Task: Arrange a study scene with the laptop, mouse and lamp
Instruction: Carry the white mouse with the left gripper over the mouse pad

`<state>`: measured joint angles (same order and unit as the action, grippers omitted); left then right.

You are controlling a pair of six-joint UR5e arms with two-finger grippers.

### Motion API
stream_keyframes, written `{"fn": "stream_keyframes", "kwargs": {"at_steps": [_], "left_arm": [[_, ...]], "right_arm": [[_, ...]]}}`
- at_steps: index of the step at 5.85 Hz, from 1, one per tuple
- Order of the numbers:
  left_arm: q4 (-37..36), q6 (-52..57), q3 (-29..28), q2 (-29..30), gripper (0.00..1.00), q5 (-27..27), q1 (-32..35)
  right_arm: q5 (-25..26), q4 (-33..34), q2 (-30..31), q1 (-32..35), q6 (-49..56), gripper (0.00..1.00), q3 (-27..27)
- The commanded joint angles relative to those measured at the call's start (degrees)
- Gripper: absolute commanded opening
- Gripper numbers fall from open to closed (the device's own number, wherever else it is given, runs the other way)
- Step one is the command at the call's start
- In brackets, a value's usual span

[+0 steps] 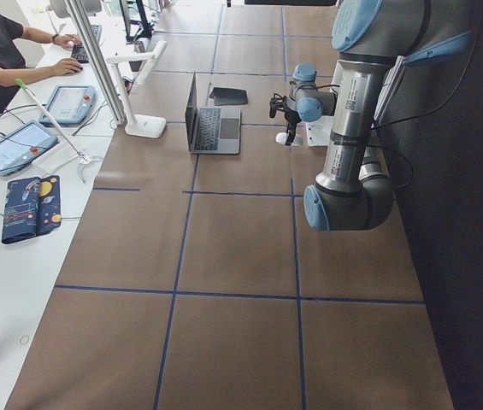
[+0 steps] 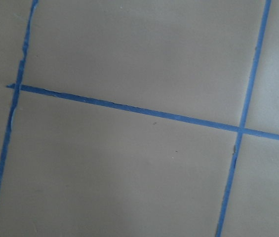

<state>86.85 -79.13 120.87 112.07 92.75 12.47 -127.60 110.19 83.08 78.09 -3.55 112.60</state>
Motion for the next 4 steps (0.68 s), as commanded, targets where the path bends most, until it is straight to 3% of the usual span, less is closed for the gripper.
{"fn": "stream_keyframes", "kwargs": {"at_steps": [1, 3, 4], "left_arm": [[-1.4, 0.8, -7.9, 11.5, 0.05, 0.1, 3.7], [-0.5, 0.3, -17.8, 21.6, 0.04, 0.1, 6.5], [4.2, 0.0, -21.6, 23.2, 0.04, 0.0, 6.8]], "right_arm": [[-1.9, -0.2, 5.0, 3.9, 6.2, 1.00, -0.1], [-4.9, -0.2, 9.2, 8.1, 10.6, 1.00, -0.5], [-5.8, -0.2, 10.0, 9.7, 13.1, 1.00, -1.2]]}}
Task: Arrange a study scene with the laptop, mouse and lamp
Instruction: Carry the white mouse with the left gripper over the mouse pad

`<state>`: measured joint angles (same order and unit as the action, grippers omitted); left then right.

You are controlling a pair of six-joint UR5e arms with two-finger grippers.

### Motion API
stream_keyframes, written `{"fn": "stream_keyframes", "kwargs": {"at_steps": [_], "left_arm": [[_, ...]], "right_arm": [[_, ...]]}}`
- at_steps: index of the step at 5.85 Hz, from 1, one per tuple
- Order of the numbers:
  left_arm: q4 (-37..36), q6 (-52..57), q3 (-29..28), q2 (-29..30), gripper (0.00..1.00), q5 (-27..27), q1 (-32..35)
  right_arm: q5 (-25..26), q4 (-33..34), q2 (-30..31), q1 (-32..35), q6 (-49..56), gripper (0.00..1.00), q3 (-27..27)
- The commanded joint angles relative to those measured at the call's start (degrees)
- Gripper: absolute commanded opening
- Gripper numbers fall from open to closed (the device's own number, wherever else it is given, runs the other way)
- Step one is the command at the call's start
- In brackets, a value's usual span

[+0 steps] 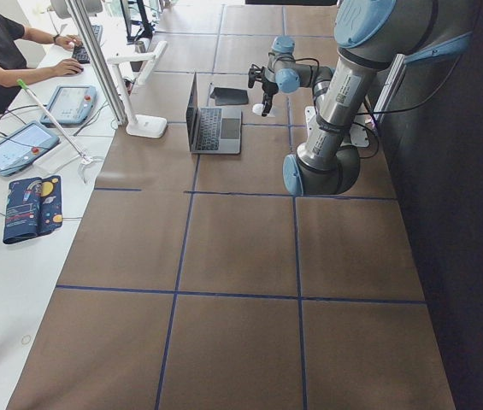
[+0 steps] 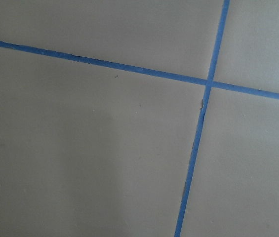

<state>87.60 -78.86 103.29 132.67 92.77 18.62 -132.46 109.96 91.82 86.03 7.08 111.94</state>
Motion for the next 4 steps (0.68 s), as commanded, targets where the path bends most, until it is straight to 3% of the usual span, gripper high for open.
{"fn": "stream_keyframes", "kwargs": {"at_steps": [1, 3, 4], "left_arm": [[4.5, -0.2, -8.6, 6.4, 0.03, 0.0, 2.0], [4.7, -3.8, -18.5, 16.1, 0.03, 0.1, 2.6], [5.5, -4.4, -24.3, 20.7, 0.03, 0.5, 2.6]], "right_arm": [[-2.2, -0.1, 0.5, 3.1, 2.3, 1.00, 0.2], [-2.5, 0.0, -0.4, 3.0, 2.2, 1.00, -0.8], [-2.6, -0.8, 0.1, 3.0, 2.7, 1.00, -5.8]]}}
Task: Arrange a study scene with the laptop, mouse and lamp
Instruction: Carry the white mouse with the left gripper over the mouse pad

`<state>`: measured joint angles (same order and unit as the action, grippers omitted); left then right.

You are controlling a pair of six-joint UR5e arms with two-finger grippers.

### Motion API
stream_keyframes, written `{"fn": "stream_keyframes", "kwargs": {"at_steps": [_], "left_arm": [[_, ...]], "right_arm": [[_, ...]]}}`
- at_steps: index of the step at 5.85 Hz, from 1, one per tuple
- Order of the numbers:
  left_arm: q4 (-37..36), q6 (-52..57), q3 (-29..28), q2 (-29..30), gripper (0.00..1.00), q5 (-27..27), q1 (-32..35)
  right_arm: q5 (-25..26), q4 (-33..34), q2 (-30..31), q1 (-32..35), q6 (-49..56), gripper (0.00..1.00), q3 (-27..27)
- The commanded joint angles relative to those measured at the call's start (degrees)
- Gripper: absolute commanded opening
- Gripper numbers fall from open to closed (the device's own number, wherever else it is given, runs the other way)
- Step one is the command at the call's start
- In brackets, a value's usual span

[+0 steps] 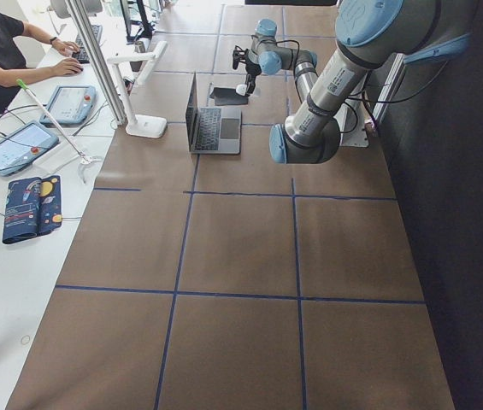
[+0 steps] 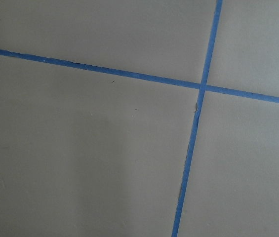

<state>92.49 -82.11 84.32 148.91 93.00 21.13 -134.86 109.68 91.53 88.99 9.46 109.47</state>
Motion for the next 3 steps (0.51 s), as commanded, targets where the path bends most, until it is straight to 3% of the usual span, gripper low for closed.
{"fn": "stream_keyframes", "kwargs": {"at_steps": [1, 3], "left_arm": [[6.0, -1.1, -12.0, 6.7, 0.03, 0.2, 0.2], [12.8, -0.8, -20.1, 8.6, 0.03, 0.2, 1.5]], "right_arm": [[-0.2, -6.1, 4.0, 0.0, 0.2, 1.00, -4.4], [-0.2, -8.8, 5.5, 0.9, -0.1, 1.00, -5.1]]}}
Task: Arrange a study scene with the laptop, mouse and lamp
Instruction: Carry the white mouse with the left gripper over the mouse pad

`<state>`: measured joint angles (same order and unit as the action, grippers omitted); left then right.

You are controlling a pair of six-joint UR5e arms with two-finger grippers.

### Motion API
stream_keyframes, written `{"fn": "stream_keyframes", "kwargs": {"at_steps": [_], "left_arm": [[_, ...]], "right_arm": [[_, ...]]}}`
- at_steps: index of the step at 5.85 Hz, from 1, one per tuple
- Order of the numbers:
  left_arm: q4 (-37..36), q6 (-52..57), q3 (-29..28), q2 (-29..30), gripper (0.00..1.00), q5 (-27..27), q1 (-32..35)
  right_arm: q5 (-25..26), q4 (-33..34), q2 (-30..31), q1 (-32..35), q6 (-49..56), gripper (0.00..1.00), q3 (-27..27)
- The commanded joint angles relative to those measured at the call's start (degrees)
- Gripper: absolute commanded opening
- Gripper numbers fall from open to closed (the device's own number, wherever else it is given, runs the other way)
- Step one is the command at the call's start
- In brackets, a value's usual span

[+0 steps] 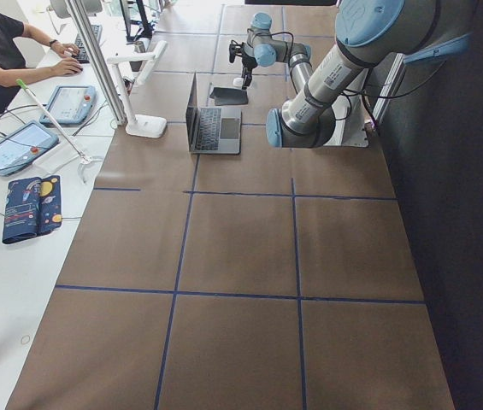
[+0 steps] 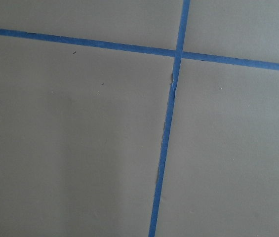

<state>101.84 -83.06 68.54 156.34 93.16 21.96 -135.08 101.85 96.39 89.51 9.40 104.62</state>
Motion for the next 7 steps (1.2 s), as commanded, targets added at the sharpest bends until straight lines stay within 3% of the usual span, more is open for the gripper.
{"fn": "stream_keyframes", "kwargs": {"at_steps": [1, 3, 5, 6, 7], "left_arm": [[7.9, 0.2, -10.1, 2.9, 0.03, 0.0, 0.8], [16.0, -0.6, -16.6, 3.9, 0.04, -0.1, 0.8], [16.7, -2.8, -19.2, 5.9, 0.10, 0.0, 0.8], [16.7, -2.9, -19.2, 6.0, 0.48, 0.1, 0.8], [16.7, -2.9, -19.2, 5.9, 0.99, 0.0, 0.9]], "right_arm": [[0.0, -0.9, 0.6, 0.7, -0.3, 1.00, -0.3], [0.0, -0.9, 0.6, 0.7, -0.3, 1.00, -0.4], [0.1, -0.9, 0.6, 0.7, -0.6, 1.00, -0.1], [0.1, -1.0, 0.6, 0.8, -0.7, 1.00, -0.1], [0.1, -1.0, 0.6, 0.9, -0.7, 1.00, 0.0]]}}
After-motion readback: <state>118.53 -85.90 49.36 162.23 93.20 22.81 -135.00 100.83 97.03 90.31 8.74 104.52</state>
